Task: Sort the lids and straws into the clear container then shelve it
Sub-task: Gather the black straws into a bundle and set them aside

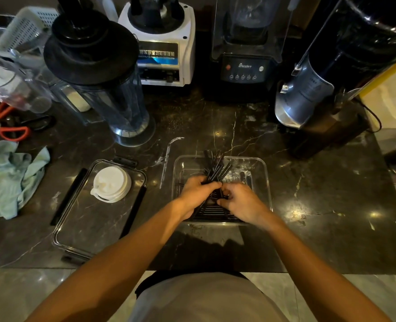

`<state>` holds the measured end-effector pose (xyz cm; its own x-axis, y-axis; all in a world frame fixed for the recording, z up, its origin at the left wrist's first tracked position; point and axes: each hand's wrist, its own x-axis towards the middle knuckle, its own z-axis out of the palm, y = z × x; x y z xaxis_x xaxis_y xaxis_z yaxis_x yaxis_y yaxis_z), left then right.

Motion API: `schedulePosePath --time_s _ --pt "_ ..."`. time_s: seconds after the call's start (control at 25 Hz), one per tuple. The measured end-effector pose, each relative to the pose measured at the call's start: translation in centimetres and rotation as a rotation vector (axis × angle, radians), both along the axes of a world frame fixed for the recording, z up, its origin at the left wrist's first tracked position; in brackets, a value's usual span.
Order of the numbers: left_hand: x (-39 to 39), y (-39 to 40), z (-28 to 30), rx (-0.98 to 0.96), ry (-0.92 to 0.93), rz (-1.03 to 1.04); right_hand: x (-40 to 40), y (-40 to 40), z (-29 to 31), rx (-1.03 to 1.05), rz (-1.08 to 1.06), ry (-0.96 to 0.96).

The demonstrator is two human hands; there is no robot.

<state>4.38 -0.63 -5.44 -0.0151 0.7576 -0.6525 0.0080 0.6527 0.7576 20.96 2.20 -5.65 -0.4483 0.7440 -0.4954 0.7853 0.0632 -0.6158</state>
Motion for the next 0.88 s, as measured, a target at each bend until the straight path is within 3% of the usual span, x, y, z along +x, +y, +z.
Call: schedulePosePath --time_s 0.44,0.6,0.88 --pt "0.3 1.1 -0.7 -0.03 0.097 -0.131 1.6 0.0 1.6 -0.083 0.118 -0.061" --pt "0.2 0.9 -0.4 -0.018 0.052 -0.036 2.5 0.4 2.3 0.052 0.043 -0.134" --pt "-1.9 0.6 2.0 0.167 0.023 0.126 0.7 0.5 2.7 -0.044 0.239 -0.232"
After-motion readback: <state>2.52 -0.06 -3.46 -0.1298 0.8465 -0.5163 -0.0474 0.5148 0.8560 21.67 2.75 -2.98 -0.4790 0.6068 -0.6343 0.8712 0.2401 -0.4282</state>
